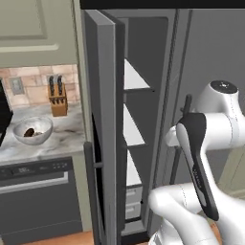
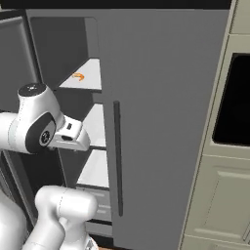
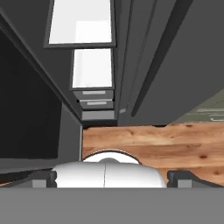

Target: Take the shrimp, sweet potato, and mushroom from the freezer and place them in the bowl on the counter.

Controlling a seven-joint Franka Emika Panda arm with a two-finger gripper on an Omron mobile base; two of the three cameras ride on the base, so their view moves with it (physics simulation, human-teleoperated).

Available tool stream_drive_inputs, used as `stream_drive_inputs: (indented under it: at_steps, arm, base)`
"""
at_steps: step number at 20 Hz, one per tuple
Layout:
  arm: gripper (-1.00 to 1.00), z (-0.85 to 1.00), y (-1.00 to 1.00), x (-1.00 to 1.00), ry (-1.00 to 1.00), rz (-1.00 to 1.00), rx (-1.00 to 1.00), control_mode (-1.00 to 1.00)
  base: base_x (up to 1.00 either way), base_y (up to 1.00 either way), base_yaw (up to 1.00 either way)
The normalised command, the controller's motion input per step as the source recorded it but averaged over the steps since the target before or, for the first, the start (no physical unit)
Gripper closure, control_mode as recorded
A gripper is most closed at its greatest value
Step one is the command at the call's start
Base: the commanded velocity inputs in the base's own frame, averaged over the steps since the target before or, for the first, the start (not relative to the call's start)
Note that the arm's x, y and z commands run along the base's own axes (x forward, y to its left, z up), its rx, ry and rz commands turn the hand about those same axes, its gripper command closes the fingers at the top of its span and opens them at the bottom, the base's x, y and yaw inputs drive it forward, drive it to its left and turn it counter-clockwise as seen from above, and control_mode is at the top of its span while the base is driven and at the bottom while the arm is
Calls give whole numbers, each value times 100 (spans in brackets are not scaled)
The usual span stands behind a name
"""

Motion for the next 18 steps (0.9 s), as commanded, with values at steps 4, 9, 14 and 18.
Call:
stream_drive_inputs:
  at_steps: [4, 9, 14, 18]
  arm:
    - [-100, 0, 0, 0, 0, 0, 0, 100]
    - [-100, 0, 0, 0, 0, 0, 0, 100]
    - [-100, 0, 0, 0, 0, 0, 0, 100]
    - [-100, 0, 0, 0, 0, 0, 0, 100]
  base:
    - [32, 0, 8]
    - [43, -2, 6]
    - [51, -5, 12]
    - [48, -6, 12]
